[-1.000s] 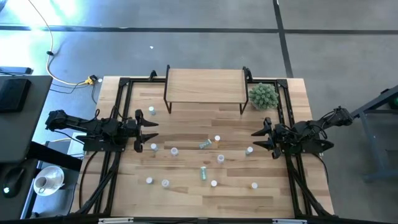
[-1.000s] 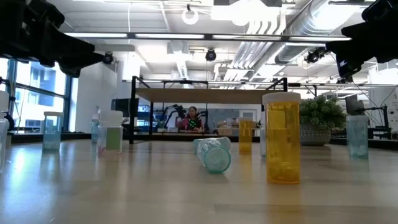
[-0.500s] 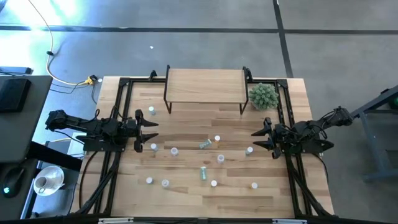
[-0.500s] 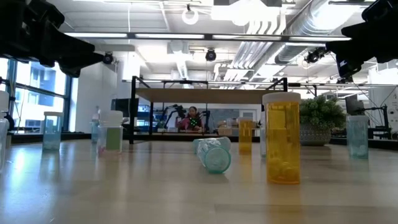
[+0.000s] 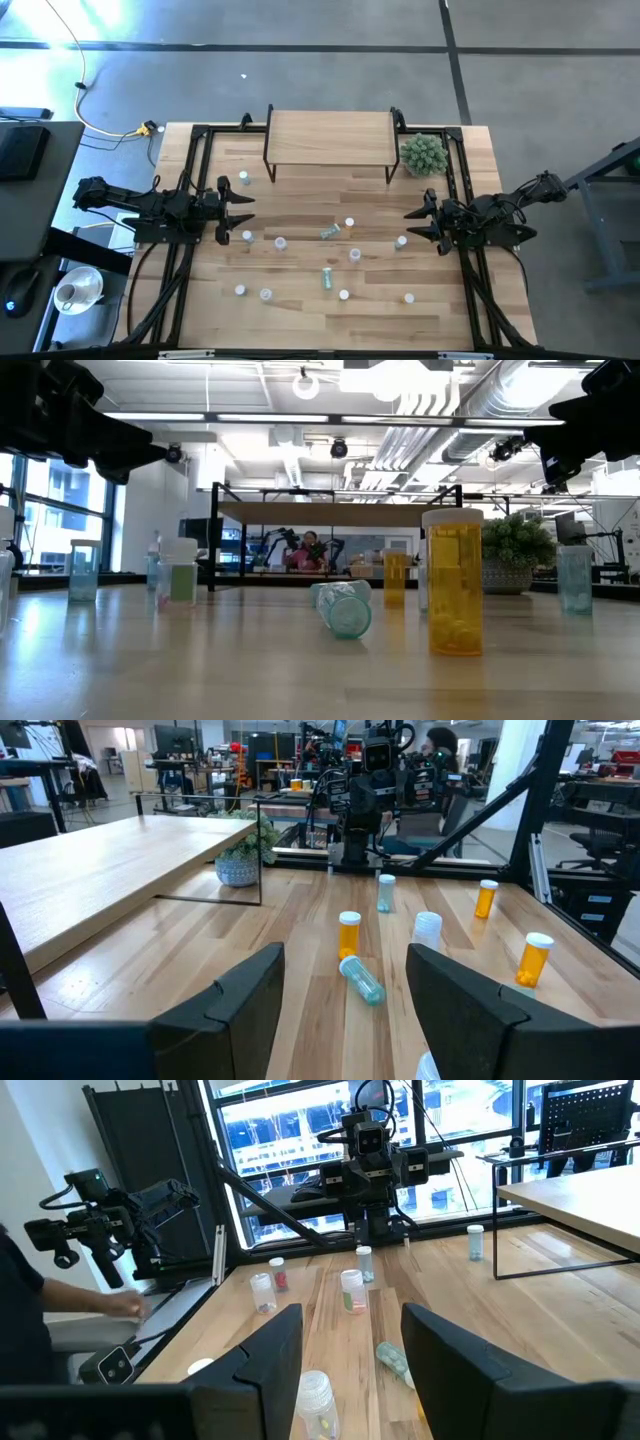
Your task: Pick and place medicine bottles onto shelf by color
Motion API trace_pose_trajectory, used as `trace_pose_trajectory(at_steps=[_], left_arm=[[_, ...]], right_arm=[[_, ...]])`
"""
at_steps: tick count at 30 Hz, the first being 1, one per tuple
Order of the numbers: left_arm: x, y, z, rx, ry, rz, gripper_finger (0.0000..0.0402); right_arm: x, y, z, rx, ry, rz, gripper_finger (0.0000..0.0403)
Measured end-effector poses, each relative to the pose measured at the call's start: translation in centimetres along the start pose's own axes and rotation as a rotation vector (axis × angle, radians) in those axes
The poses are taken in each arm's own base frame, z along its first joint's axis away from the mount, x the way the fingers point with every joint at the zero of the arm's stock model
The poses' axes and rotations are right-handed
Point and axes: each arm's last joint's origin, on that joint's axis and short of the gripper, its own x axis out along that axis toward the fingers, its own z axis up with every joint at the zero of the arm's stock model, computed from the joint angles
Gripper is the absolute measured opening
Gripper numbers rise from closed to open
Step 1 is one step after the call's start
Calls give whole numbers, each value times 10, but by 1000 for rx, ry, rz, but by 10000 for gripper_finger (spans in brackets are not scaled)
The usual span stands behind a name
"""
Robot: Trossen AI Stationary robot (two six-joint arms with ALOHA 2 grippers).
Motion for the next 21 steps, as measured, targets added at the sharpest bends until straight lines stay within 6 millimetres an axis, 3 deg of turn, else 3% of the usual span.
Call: trace_pose_trajectory(at_steps=[21], left_arm=[[0,0,0,0,0,0,200]], right_arm=[[0,0,0,-12,0,0,163]])
